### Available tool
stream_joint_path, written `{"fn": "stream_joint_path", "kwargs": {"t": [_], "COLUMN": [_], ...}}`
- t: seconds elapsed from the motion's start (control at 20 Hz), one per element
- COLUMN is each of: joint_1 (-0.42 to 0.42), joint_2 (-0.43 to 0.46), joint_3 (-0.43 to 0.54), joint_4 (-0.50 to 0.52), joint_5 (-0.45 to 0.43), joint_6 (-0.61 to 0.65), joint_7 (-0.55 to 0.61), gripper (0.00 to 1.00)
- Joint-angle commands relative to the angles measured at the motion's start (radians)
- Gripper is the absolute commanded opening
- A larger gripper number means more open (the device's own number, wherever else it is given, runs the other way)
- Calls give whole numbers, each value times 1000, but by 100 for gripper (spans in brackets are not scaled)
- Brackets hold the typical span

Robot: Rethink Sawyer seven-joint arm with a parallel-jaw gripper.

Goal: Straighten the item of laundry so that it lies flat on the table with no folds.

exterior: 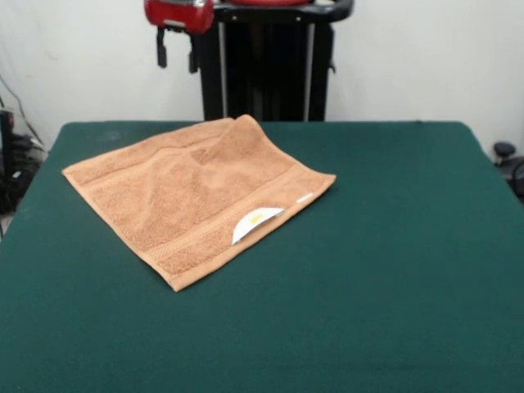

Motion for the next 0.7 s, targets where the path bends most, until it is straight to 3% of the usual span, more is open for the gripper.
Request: {"fn": "stream_joint_path", "kwargs": {"t": [0.05, 0.3, 0.7], "joint_1": [-128, -115, -56], "joint_2": [-5, -14, -25], "joint_3": [168, 175, 240], "joint_4": [61, 69, 41], "joint_5": [-28, -36, 42], "joint_6": [114, 110, 166], "joint_7": [-167, -135, -108], "gripper": [100, 100, 100]}}
